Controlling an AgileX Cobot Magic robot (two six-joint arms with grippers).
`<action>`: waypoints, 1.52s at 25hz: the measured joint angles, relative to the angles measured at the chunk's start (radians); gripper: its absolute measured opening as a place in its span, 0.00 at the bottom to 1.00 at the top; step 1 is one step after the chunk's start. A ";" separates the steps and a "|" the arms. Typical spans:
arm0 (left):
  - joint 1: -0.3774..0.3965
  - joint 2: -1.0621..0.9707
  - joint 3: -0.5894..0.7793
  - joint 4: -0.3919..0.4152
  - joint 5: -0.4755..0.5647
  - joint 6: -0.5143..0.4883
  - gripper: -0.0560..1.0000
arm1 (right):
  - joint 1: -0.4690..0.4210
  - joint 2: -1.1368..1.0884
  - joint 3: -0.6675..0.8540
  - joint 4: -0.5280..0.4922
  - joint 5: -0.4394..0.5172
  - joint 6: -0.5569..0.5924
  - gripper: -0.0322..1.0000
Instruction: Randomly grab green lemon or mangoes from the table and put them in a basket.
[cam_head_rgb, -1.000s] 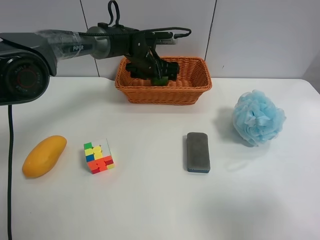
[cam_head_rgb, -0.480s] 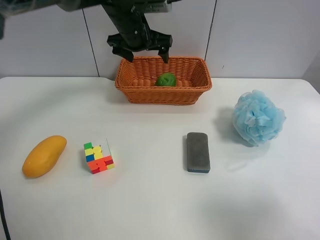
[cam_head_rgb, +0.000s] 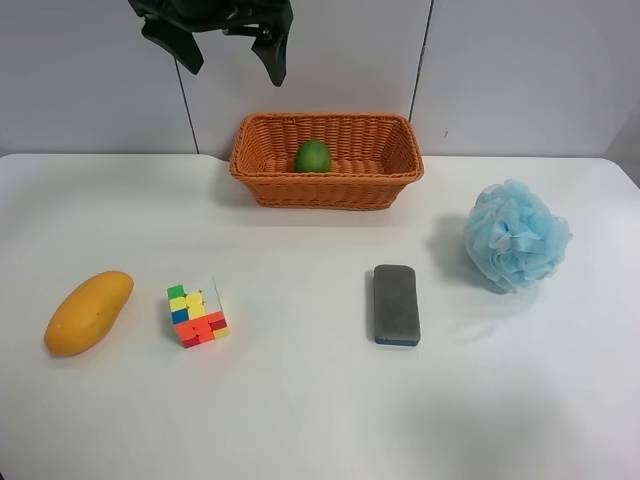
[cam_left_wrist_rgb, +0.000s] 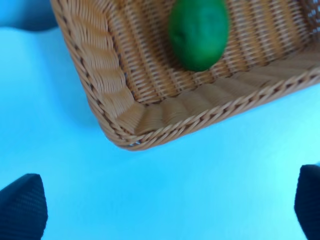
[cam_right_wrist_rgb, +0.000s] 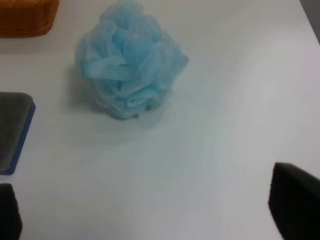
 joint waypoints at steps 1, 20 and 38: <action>0.000 -0.027 0.031 0.000 0.000 0.004 0.99 | 0.000 0.000 0.000 0.000 0.000 0.000 0.99; 0.000 -1.033 1.030 0.003 -0.157 0.013 0.99 | 0.000 0.000 0.000 0.000 0.000 0.000 0.99; 0.181 -1.652 1.460 -0.019 -0.097 0.063 0.99 | 0.000 0.000 0.000 0.000 0.000 0.000 0.99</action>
